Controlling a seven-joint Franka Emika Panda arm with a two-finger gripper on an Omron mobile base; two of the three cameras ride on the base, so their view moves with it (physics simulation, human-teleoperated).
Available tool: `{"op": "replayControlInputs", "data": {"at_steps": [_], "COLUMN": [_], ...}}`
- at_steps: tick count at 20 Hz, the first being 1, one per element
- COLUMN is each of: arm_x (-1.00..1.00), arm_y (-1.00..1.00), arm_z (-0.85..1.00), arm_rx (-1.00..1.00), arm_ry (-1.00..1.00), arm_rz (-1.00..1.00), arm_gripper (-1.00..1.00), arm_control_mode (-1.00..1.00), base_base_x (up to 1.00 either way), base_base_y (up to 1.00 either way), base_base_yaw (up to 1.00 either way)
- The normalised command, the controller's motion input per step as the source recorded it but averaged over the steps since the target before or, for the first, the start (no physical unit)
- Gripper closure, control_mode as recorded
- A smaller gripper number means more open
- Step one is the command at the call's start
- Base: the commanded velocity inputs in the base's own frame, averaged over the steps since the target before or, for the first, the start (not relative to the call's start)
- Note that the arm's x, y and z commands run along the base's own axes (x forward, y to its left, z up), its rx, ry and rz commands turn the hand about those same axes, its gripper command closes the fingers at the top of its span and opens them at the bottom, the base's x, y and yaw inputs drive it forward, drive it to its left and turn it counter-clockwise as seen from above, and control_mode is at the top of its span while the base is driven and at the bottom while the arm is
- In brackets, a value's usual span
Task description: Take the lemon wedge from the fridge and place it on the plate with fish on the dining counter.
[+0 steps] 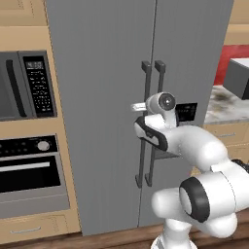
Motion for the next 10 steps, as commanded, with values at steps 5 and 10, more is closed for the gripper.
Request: {"op": "replayControlInputs", "data": {"at_steps": [5, 10], "arm_x": [0.7, 0.64], "arm_y": [0.01, 0.0], "arm_z": [-0.3, -0.2], "arm_rx": [0.01, 0.01], "arm_ry": [0.0, 0.0], "arm_rz": [0.0, 0.0], "arm_gripper": [-1.0, -1.0], "arm_control_mode": [-1.0, -1.0], "base_base_x": [0.0, 0.0], "base_base_y": [0.0, 0.0], "base_base_yaw": [0.0, 0.0]}}
